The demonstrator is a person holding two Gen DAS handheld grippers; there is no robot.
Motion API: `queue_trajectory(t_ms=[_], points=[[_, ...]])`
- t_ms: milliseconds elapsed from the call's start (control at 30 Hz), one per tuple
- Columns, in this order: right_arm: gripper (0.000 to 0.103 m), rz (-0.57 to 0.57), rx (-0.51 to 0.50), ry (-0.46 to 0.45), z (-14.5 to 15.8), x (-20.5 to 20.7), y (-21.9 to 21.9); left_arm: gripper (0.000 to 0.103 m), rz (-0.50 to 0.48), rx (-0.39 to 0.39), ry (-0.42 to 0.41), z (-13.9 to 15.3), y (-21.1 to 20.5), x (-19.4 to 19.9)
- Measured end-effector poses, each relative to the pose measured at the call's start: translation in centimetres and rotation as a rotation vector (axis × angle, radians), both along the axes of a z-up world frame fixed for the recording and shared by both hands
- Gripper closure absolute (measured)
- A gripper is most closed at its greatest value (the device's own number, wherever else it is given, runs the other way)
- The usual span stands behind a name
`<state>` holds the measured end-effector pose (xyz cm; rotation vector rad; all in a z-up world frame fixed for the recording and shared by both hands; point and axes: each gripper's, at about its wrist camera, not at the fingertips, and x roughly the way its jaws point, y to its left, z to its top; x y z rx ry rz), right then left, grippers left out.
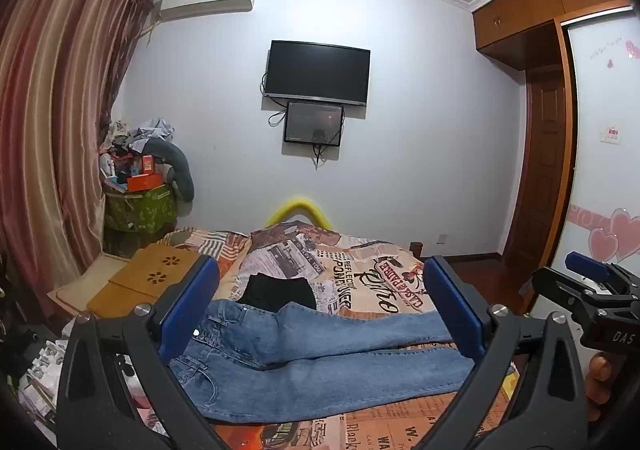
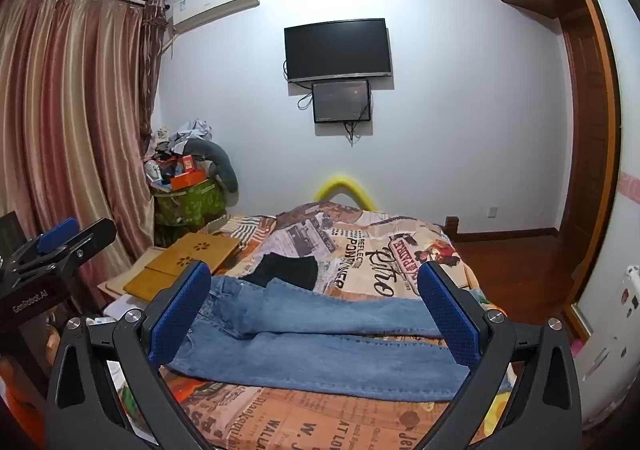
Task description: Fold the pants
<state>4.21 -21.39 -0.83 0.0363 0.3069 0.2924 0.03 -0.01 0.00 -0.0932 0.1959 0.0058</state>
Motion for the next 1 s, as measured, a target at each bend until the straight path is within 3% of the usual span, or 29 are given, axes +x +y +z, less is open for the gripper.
queue_trajectory(t_ms=[1000], points=[[0.000, -0.005, -0.003, 0.003, 0.3, 0.3, -0.2, 0.000, 0.005, -0.007, -0.007, -0.2, 0.3, 0.5]])
